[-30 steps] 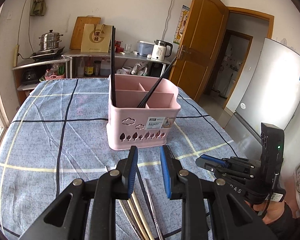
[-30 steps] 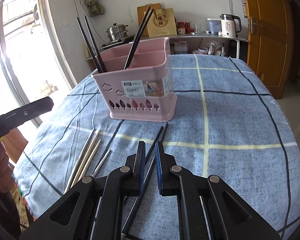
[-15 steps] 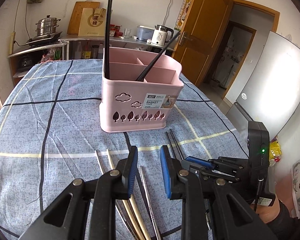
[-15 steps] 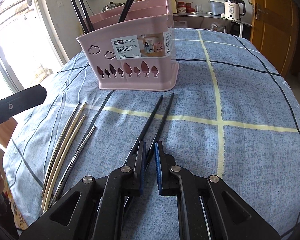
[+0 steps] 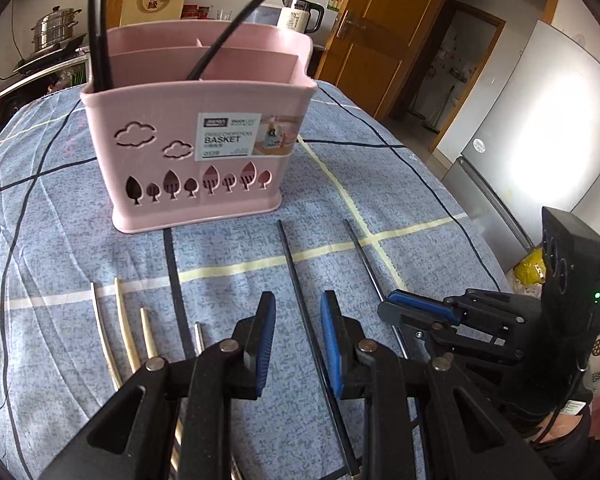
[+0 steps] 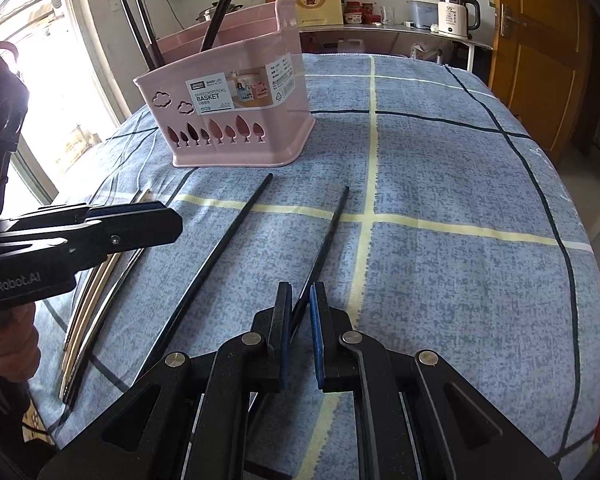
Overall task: Organize utensils
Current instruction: 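Move both grippers back down to the remaining black chopsticks, then grasp a black chopstick with the left gripper while the right gripper grasps another and lifts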
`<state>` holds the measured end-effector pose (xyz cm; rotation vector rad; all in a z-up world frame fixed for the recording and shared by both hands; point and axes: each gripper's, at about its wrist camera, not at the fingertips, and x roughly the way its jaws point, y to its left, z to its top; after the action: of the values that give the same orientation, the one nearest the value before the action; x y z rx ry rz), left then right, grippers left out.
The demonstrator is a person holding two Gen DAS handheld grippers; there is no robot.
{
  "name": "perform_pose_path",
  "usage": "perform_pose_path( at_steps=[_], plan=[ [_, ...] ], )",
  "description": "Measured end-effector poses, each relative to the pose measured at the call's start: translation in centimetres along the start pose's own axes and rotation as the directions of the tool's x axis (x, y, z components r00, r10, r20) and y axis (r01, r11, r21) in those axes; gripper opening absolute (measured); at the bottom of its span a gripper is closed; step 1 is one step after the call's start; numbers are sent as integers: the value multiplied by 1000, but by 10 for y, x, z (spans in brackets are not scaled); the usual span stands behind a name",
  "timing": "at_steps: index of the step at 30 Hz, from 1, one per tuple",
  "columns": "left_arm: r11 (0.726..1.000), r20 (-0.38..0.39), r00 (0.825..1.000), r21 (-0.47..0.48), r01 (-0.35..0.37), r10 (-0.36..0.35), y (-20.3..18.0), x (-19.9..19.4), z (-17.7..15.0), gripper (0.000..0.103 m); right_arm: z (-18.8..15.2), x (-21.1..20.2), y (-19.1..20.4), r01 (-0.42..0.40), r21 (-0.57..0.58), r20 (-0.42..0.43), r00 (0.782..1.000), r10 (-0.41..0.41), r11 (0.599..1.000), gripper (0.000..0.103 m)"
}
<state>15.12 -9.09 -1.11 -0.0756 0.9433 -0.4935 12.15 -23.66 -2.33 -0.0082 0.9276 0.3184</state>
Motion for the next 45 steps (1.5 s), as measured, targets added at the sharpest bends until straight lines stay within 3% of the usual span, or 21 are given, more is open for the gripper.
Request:
perform_pose_path(
  at_steps=[7,15,19,24,33,45],
  plan=[
    [999,-67,997,19,-38,39,-9,36,4,24,6,-1,-9,7,44,15,1000,-8,999,10],
    [993,-52,994,72,-94,98,-23,48,13,24,22,15,-13,29,75,7,1000,-29,997,9],
    [986,-42,989,92,-137,142,-29,55,18,15,28,20,-12,45,71,5,999,-46,996,9],
    [987,-41,989,78,-137,140,-28,61,22,8,30,22,-11,55,61,6,998,-55,997,8],
    [997,-40,996,6,-74,74,0,31,20,6,34,6,-8,23,56,47,999,-25,998,7],
    [1000,113,993,24,-18,15,-6,-52,39,6,53,-45,9,-26,18,197,980,22,1000,6]
  ],
)
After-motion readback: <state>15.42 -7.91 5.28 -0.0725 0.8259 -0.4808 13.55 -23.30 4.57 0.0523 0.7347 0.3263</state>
